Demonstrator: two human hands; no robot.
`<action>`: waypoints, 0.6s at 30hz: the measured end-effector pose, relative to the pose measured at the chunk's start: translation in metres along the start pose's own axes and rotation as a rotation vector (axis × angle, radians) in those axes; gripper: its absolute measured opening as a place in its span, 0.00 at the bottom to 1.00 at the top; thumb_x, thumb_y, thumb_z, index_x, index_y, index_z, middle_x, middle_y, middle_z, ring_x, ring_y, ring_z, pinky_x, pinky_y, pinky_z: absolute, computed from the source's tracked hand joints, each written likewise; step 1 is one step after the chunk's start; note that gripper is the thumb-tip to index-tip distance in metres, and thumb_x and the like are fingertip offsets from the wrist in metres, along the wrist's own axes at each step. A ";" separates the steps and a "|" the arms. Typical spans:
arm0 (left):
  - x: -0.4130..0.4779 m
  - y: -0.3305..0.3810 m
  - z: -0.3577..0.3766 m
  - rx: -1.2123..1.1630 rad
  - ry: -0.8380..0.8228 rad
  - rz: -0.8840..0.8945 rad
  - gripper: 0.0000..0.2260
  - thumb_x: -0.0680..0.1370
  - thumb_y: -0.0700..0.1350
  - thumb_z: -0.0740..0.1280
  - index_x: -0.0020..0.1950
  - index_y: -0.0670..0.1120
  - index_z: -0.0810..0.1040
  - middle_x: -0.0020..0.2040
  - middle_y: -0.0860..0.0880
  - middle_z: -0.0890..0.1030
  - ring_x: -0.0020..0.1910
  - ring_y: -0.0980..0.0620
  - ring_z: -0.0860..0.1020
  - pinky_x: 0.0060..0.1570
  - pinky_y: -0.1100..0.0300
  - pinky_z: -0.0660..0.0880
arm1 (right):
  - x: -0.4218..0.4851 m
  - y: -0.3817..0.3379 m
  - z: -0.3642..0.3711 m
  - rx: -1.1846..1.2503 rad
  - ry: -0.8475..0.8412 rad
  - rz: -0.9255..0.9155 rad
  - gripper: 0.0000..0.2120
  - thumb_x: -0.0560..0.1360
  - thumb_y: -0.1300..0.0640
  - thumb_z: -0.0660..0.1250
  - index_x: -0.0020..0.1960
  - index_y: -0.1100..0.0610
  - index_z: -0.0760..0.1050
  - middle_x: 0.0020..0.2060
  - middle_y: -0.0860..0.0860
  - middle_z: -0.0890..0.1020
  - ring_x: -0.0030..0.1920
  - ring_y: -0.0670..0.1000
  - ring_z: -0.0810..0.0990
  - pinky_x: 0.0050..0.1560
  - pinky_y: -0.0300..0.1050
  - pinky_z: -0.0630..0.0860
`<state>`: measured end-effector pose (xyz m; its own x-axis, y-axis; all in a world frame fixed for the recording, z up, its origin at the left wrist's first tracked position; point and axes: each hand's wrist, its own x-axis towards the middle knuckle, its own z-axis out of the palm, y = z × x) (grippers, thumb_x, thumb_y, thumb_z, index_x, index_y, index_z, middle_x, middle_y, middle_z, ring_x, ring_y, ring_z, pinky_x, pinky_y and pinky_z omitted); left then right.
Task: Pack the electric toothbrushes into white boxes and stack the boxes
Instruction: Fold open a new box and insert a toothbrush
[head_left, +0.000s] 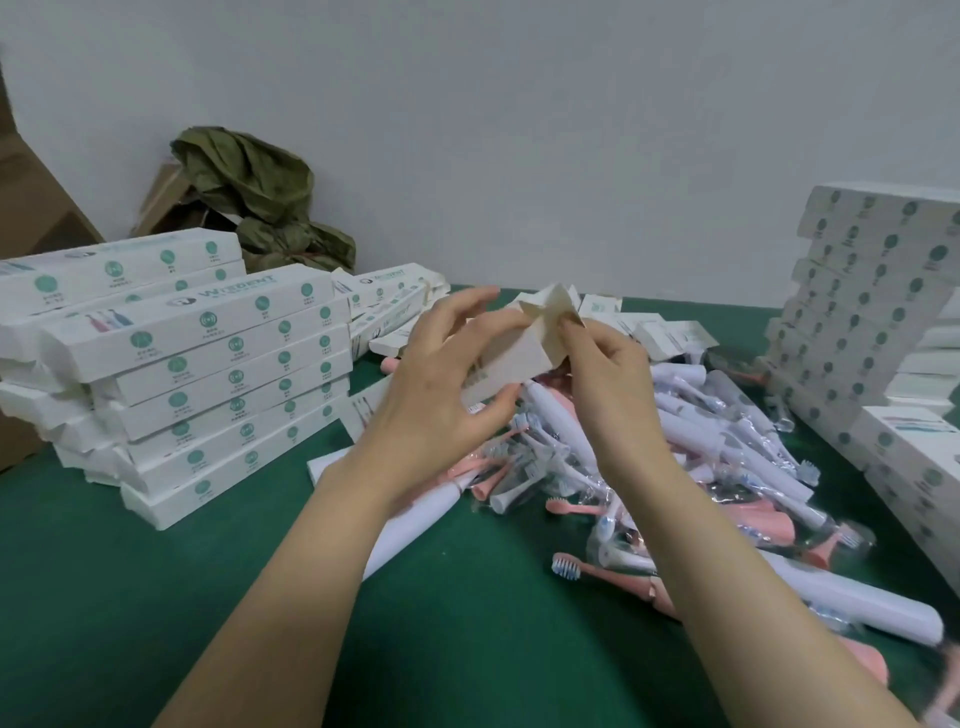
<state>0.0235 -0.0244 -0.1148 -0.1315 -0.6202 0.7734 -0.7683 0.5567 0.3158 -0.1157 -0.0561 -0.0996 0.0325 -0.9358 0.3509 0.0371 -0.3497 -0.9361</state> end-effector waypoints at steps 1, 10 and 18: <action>-0.001 0.002 0.000 0.013 -0.004 0.022 0.21 0.72 0.44 0.68 0.64 0.56 0.71 0.67 0.51 0.68 0.66 0.53 0.66 0.64 0.74 0.57 | 0.000 -0.001 0.000 0.026 0.000 -0.002 0.19 0.79 0.56 0.59 0.44 0.74 0.69 0.34 0.65 0.74 0.36 0.54 0.71 0.44 0.57 0.73; 0.030 0.022 -0.015 -0.151 0.041 -0.203 0.13 0.80 0.52 0.56 0.45 0.48 0.76 0.41 0.56 0.79 0.43 0.60 0.74 0.41 0.63 0.67 | 0.011 -0.015 0.000 0.072 -0.080 0.013 0.14 0.77 0.64 0.60 0.33 0.62 0.73 0.23 0.47 0.75 0.26 0.46 0.72 0.36 0.44 0.76; 0.035 0.023 -0.027 -0.091 -0.101 -0.410 0.10 0.73 0.58 0.67 0.47 0.54 0.73 0.37 0.57 0.74 0.32 0.61 0.70 0.32 0.65 0.65 | 0.009 -0.020 0.011 0.191 -0.038 0.107 0.15 0.76 0.64 0.57 0.30 0.58 0.66 0.29 0.54 0.71 0.30 0.52 0.74 0.42 0.52 0.81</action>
<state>0.0179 -0.0188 -0.0655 0.1088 -0.8489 0.5173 -0.7122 0.2965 0.6363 -0.1054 -0.0576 -0.0775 0.0837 -0.9637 0.2535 0.2203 -0.2302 -0.9479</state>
